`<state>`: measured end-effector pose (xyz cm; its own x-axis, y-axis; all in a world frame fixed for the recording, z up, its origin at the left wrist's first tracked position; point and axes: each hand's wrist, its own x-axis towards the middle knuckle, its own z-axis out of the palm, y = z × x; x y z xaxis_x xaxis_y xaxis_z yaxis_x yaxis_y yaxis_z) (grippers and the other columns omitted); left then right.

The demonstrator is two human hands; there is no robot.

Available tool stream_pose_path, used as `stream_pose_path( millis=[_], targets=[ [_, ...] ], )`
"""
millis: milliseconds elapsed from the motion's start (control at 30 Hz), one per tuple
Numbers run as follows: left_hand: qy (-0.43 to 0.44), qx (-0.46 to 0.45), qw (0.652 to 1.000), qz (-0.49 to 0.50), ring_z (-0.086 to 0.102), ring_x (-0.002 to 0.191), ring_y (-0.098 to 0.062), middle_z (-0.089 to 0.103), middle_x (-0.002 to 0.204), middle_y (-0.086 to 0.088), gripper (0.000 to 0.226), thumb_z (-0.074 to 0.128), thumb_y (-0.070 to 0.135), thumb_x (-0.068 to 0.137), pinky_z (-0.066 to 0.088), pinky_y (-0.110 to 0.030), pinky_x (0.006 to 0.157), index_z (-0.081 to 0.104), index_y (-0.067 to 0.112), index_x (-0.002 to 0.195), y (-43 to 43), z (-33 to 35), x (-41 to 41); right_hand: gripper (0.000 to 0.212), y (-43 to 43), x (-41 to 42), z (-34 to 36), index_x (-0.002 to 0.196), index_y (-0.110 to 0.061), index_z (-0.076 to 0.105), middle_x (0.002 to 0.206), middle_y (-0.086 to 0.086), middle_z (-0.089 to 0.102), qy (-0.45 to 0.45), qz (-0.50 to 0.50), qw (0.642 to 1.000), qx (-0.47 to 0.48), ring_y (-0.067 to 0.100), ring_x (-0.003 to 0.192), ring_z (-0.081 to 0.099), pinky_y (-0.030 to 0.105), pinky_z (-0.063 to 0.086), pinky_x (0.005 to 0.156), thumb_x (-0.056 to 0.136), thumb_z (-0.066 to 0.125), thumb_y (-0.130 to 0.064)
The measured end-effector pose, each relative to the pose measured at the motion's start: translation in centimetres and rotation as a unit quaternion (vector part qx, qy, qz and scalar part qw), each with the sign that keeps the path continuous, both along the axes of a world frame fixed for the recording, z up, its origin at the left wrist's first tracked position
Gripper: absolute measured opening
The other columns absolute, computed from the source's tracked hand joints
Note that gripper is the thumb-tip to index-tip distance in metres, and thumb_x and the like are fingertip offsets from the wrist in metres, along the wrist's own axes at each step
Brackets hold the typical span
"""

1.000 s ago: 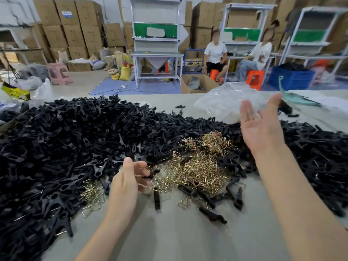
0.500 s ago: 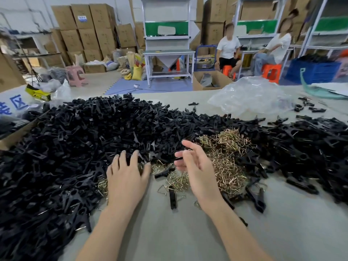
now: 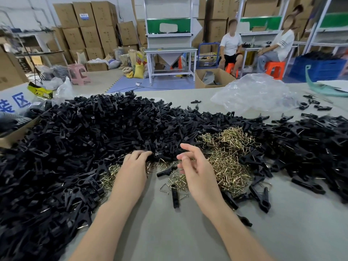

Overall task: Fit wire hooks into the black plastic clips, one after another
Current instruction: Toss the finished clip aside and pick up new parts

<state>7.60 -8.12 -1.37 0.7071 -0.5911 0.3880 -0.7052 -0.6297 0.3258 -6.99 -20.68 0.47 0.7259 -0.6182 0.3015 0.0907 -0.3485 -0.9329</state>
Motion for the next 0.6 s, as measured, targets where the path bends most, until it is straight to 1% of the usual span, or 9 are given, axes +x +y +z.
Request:
stream_pose_path(
  millis=[100, 167, 233, 300, 367, 467, 500, 600],
  targets=[
    [0.01, 0.0, 1.0, -0.009, 0.04, 0.128, -0.02, 0.051, 0.142, 0.0, 0.056, 0.051, -0.006, 0.094, 0.038, -0.03, 0.103, 0.051, 0.02, 0.143, 0.0, 0.2, 0.0, 0.034, 0.0, 0.0, -0.1, 0.121, -0.053, 0.051, 0.107, -0.026, 0.065, 0.002, -0.001, 1.0, -0.007, 0.0, 0.096, 0.067, 0.029, 0.057, 0.085, 0.106, 0.046, -0.023],
    [0.003, 0.015, 1.0, -0.004, 0.039, 0.127, -0.023, 0.049, 0.142, -0.003, 0.057, 0.05, -0.002, 0.095, 0.038, -0.032, 0.104, 0.046, 0.022, 0.147, 0.0, 0.2, -0.1, 0.034, -0.1, 0.0, -0.2, 0.121, -0.053, 0.051, 0.107, -0.026, 0.064, 0.004, 0.0, 1.0, -0.01, 0.0, 0.096, 0.067, 0.029, 0.057, 0.086, 0.106, 0.046, -0.023],
    [-0.014, 0.039, 0.999, 0.025, 0.04, 0.125, -0.026, 0.048, 0.143, -0.006, 0.057, 0.048, 0.004, 0.097, 0.039, -0.035, 0.104, 0.04, 0.021, 0.151, 0.0, 0.2, -0.3, 0.034, -0.2, 0.1, -0.2, 0.122, -0.053, 0.051, 0.107, -0.026, 0.064, 0.005, 0.001, 1.0, -0.009, 0.001, 0.096, 0.068, 0.03, 0.057, 0.085, 0.106, 0.046, -0.023],
    [-0.026, 0.064, 0.996, 0.059, 0.042, 0.122, -0.029, 0.048, 0.142, -0.009, 0.058, 0.047, 0.007, 0.098, 0.041, -0.037, 0.1, 0.034, 0.02, 0.153, -0.1, 0.5, -0.7, 0.034, -0.3, 0.1, -0.3, 0.123, -0.052, 0.052, 0.107, -0.026, 0.064, 0.003, 0.0, 1.0, -0.01, 0.001, 0.095, 0.068, 0.032, 0.057, 0.084, 0.106, 0.046, -0.023],
    [-0.024, 0.067, 0.995, 0.075, 0.044, 0.117, -0.03, 0.049, 0.135, -0.011, 0.058, 0.047, 0.005, 0.095, 0.044, -0.037, 0.093, 0.037, 0.017, 0.151, -0.2, 0.7, -1.0, 0.034, -0.3, 0.1, -0.4, 0.122, -0.052, 0.052, 0.108, -0.025, 0.064, 0.002, 0.0, 1.0, -0.01, 0.002, 0.095, 0.068, 0.033, 0.058, 0.084, 0.106, 0.046, -0.023],
    [-0.024, 0.056, 0.995, 0.078, 0.047, 0.107, -0.028, 0.048, 0.122, -0.013, 0.05, 0.05, 0.001, 0.093, 0.047, -0.035, 0.079, 0.048, 0.013, 0.142, -0.1, 0.9, -0.9, 0.036, -0.3, 0.1, -0.4, 0.121, -0.054, 0.052, 0.108, -0.024, 0.064, 0.001, 0.002, 1.0, -0.007, 0.005, 0.092, 0.068, 0.035, 0.058, 0.082, 0.106, 0.046, -0.022],
    [-0.023, 0.053, 0.995, 0.076, 0.047, 0.106, -0.027, 0.048, 0.121, -0.012, 0.048, 0.05, 0.001, 0.093, 0.047, -0.035, 0.077, 0.051, 0.013, 0.14, 0.1, 0.9, -0.9, 0.037, -0.3, 0.1, -0.4, 0.12, -0.055, 0.052, 0.108, -0.024, 0.064, 0.001, 0.002, 1.0, -0.008, 0.004, 0.093, 0.068, 0.035, 0.058, 0.083, 0.106, 0.046, -0.022],
    [-0.009, 0.028, 0.999, 0.045, 0.045, 0.111, -0.023, 0.047, 0.12, -0.008, 0.037, 0.051, 0.004, 0.097, 0.044, -0.029, 0.079, 0.058, 0.012, 0.132, 0.5, 0.7, -0.7, 0.037, -0.3, 0.2, -0.4, 0.119, -0.055, 0.052, 0.108, -0.024, 0.064, -0.001, 0.002, 1.0, -0.006, 0.002, 0.096, 0.068, 0.035, 0.058, 0.083, 0.106, 0.046, -0.021]
  ],
)
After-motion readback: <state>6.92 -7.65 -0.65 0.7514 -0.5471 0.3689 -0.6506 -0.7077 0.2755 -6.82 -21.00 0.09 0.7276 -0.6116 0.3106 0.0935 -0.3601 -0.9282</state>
